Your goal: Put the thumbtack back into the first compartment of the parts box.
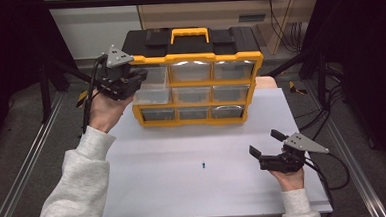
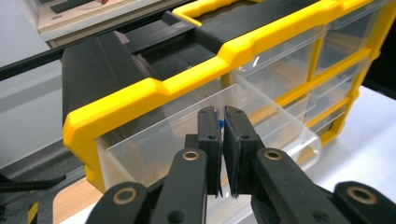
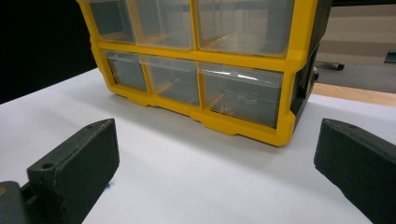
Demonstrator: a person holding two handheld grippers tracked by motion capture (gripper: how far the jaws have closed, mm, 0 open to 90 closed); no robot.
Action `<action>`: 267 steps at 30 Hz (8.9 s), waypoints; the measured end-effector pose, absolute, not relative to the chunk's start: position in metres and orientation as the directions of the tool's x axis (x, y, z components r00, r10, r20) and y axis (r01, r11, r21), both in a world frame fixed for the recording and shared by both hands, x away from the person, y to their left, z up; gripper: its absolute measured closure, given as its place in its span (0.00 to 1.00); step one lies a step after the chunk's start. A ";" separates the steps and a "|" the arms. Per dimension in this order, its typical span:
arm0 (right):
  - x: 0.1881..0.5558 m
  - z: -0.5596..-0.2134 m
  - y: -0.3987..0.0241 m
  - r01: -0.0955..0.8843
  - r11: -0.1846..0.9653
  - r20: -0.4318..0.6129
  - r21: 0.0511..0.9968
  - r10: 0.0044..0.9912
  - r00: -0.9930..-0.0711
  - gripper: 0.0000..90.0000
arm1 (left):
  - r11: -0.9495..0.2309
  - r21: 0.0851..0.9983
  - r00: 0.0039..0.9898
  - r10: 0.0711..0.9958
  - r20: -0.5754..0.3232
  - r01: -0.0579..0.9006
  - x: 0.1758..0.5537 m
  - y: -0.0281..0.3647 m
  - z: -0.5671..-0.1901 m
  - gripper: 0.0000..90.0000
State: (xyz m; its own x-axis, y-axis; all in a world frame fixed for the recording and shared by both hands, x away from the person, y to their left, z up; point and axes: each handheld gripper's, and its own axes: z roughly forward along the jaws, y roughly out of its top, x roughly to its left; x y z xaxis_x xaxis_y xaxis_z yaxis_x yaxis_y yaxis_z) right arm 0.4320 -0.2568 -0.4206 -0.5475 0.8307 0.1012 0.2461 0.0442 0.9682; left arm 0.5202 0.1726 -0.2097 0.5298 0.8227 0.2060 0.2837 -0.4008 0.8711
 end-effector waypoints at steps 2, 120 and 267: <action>0.432 -0.421 -0.257 0.246 0.041 0.104 0.968 0.830 -0.548 0.01 | -0.403 0.867 0.525 0.826 0.207 0.293 0.523 0.173 -0.212 0.95; 0.430 -0.420 -0.258 0.241 0.041 0.101 0.970 0.828 -0.551 0.01 | -0.316 0.893 0.656 0.754 0.030 0.322 0.444 0.122 -0.393 0.13; 0.429 -0.417 -0.260 0.234 0.033 0.104 0.972 0.831 -0.546 0.01 | -0.425 0.784 0.702 0.712 -0.018 0.451 0.444 0.123 -0.394 0.95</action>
State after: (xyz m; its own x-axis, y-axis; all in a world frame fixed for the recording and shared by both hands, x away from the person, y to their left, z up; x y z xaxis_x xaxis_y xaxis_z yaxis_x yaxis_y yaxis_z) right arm 0.4292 -0.2596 -0.4175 -0.5463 0.8312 0.1035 0.2341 0.0328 0.9717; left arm 0.4438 0.1230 -0.3936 0.7019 0.7120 -0.0178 0.4515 -0.4254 0.7843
